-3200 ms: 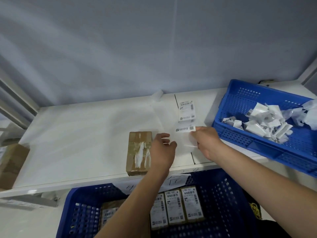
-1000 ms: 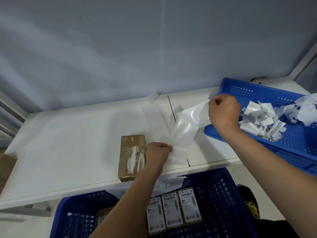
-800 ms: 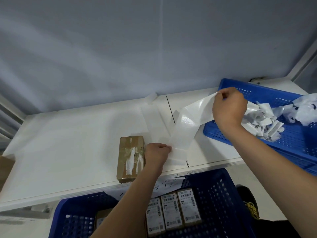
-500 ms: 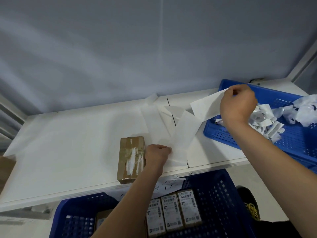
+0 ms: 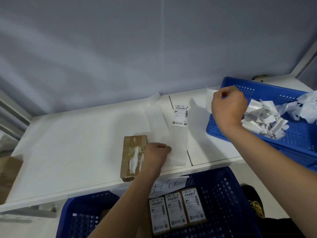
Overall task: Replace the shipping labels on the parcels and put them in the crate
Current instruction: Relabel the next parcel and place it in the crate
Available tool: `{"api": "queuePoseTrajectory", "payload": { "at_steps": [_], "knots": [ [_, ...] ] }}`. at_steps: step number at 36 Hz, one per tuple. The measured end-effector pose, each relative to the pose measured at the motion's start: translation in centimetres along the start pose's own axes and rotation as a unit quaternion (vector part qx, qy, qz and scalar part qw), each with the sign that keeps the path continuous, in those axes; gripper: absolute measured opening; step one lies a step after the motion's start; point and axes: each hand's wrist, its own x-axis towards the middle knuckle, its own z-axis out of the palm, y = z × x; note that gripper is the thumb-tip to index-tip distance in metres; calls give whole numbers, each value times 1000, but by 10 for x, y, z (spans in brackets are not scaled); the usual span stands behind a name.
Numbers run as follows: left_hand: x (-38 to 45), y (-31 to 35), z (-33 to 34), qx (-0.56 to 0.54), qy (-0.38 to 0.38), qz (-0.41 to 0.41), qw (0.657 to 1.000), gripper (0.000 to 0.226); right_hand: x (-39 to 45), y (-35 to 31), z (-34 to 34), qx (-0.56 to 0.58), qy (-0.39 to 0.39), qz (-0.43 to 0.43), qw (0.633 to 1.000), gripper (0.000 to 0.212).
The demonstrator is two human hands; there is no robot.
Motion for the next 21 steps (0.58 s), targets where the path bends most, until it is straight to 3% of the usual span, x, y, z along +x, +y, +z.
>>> {"api": "queuePoseTrajectory", "payload": {
  "at_steps": [5,12,21],
  "knots": [
    [-9,10,-2,3,-14,19,1000,25,-13,-4,-2,6,-18,1,1000,19],
    [-28,42,-16,-84,-34,28,995,6,-49,-9,-7,19,-60,-54,997,12],
    [-57,77,-39,-272,-91,-36,957,11,-110,-18,-16,26,-97,-246,964,9]
  ]
}}
